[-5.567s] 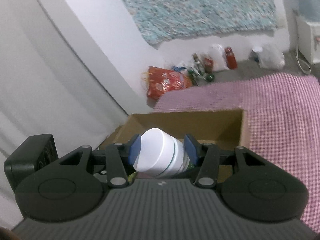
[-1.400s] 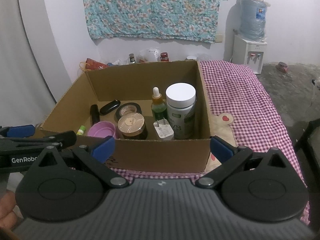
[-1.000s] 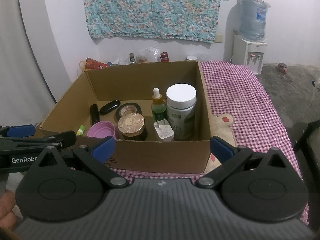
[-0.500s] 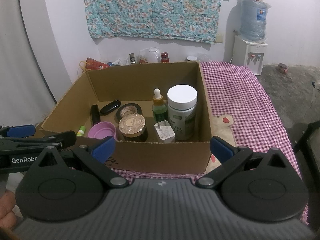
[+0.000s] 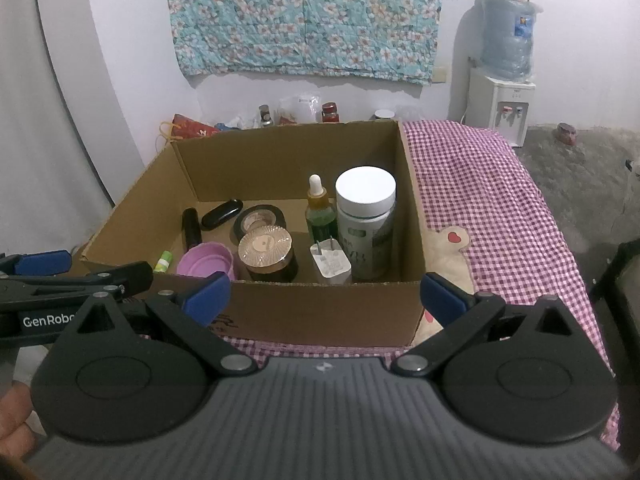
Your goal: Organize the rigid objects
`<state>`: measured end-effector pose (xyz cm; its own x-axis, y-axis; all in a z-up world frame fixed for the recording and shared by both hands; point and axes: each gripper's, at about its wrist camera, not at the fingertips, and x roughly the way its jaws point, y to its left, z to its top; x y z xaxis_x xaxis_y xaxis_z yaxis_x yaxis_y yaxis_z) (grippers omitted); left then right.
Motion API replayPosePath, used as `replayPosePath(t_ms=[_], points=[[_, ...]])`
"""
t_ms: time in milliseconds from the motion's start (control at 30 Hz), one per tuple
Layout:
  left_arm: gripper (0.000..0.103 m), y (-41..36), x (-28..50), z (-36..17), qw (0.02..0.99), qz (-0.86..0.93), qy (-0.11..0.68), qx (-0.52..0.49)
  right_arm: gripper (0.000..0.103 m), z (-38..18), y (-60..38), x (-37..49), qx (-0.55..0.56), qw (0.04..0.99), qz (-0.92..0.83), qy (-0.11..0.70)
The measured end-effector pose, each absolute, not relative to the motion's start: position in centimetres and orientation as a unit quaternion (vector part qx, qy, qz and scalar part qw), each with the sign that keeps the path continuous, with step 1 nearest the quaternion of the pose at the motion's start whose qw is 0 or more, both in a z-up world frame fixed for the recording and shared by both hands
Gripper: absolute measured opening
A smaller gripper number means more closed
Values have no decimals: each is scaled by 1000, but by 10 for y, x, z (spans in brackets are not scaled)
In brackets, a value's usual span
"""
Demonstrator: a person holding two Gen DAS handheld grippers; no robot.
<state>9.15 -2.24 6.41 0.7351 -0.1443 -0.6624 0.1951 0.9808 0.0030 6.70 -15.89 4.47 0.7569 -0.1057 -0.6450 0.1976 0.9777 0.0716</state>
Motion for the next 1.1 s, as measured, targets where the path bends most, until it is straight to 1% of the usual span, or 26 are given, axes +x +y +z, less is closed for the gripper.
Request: replayPosePath(t_ms=[1100], points=[[98,-24,91,65,930,-95,354,37,102,43,-161,67,70,934,-79,342]])
